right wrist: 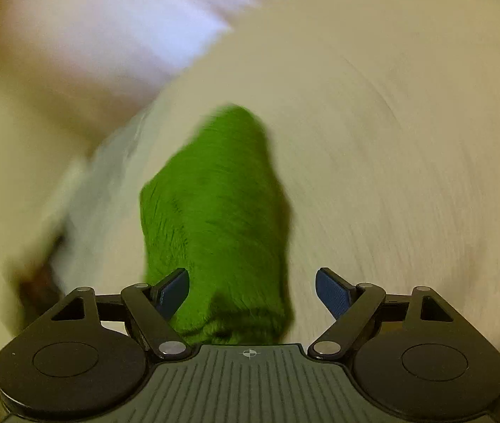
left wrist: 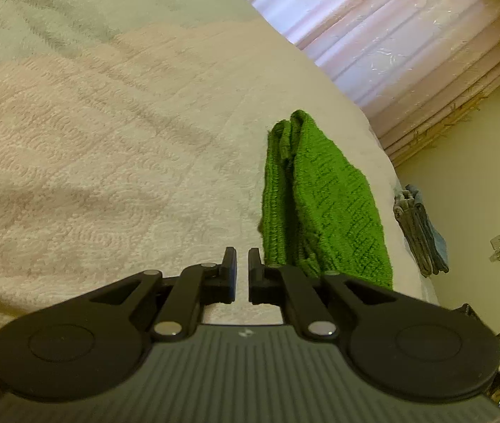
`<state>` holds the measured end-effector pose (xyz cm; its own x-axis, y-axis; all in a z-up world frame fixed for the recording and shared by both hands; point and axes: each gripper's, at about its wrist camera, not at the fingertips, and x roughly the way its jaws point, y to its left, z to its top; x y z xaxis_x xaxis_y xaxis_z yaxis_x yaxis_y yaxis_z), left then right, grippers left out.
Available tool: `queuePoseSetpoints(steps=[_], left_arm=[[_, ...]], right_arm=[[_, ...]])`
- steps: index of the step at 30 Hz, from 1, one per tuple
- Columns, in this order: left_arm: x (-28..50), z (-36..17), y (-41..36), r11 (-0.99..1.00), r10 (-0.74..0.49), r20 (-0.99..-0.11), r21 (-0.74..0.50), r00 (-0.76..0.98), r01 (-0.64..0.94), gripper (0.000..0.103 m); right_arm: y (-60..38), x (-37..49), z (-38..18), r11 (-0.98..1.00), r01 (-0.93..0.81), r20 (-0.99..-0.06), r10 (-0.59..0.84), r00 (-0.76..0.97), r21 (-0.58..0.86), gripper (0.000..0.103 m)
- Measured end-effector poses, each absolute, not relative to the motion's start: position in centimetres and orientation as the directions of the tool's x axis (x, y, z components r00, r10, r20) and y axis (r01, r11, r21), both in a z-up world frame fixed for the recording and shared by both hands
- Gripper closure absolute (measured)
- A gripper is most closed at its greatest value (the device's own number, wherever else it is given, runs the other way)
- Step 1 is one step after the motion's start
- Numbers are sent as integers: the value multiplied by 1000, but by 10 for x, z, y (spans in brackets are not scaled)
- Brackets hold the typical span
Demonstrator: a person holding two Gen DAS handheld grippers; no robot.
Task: Fold clothes
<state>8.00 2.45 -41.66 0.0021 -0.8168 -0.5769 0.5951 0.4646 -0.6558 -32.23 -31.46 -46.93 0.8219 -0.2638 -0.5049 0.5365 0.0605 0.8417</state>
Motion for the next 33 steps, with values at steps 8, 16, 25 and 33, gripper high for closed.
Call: queuePoseSetpoints(steps=[8, 16, 25, 33], left_arm=[[72, -411, 25, 481, -807, -591, -644, 13, 595, 100], [69, -403, 14, 486, -797, -603, -621, 21, 615, 100], [49, -407, -31, 422, -789, -610, -622, -71, 660, 100], [44, -405, -78, 364, -803, -586, -625, -107, 691, 100]], right_arm=[[-320, -290, -504, -141, 457, -477, -184, 860, 878, 48], [-362, -295, -434, 316, 628, -596, -202, 777, 712, 79], [-512, -352, -417, 452, 698, -672, -251, 697, 555, 70], [-461, -387, -477, 170, 586, -518, -320, 793, 792, 11]])
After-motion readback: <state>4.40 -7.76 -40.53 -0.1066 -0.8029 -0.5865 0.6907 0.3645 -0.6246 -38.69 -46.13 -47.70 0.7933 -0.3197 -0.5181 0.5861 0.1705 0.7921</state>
